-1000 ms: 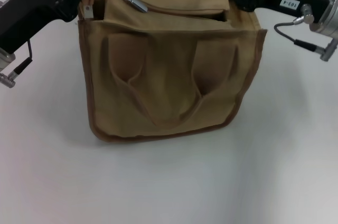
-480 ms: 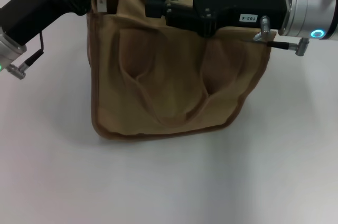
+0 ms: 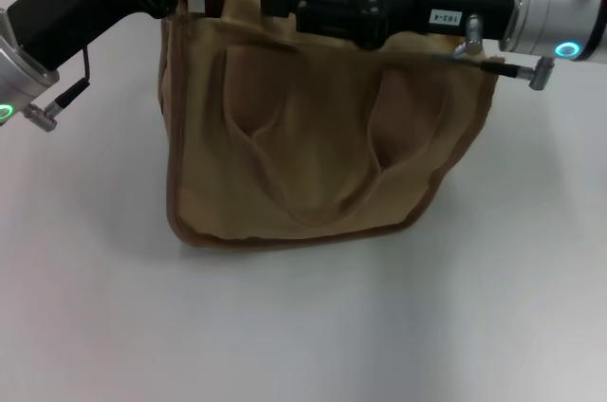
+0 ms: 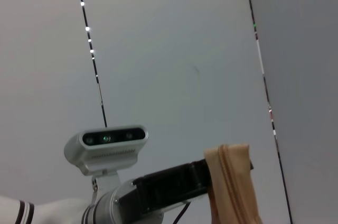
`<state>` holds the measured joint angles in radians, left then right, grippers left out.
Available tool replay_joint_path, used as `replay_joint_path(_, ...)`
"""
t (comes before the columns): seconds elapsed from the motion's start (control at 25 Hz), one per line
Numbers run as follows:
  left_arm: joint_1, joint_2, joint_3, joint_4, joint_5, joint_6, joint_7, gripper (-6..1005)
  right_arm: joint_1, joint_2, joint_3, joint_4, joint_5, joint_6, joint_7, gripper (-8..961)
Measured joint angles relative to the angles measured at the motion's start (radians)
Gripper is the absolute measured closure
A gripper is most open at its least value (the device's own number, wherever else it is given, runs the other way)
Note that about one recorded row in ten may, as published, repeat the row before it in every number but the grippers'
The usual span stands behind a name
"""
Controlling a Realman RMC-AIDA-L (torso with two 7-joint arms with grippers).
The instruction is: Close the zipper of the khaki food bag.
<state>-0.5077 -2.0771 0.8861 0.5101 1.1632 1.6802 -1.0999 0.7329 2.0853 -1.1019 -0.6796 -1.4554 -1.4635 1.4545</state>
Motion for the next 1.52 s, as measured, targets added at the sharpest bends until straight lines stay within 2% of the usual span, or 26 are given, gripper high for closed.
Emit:
replay_joint_path(0.24, -0.011, 0.000, 0.000, 0.005, 0.004, -0.016, 0.000, 909, 0.003, 0.000, -0.016, 0.002, 0.004, 0.020, 0.007, 437)
replay_joint_path(0.6, -0.028, -0.001, -0.001, 0.005, 0.007, -0.037, 0.008, 907, -0.003, -0.001, -0.017, 0.002, 0.006, -0.022, 0.041, 437)
replay_joint_path(0.8, -0.029, -0.001, -0.001, 0.000, 0.007, -0.046, 0.009, 906, -0.002, -0.005, -0.011, 0.019, -0.012, 0.011, 0.128, 440)
replay_joint_path(1.28, -0.029, -0.002, 0.001, -0.002, 0.003, -0.061, 0.012, 904, -0.004, -0.005, -0.015, 0.022, -0.012, -0.002, 0.166, 447)
replay_joint_path(1.52, -0.029, -0.003, 0.020, -0.002, 0.000, -0.059, 0.012, 903, 0.004, -0.006, -0.016, 0.020, -0.013, -0.039, 0.184, 484)
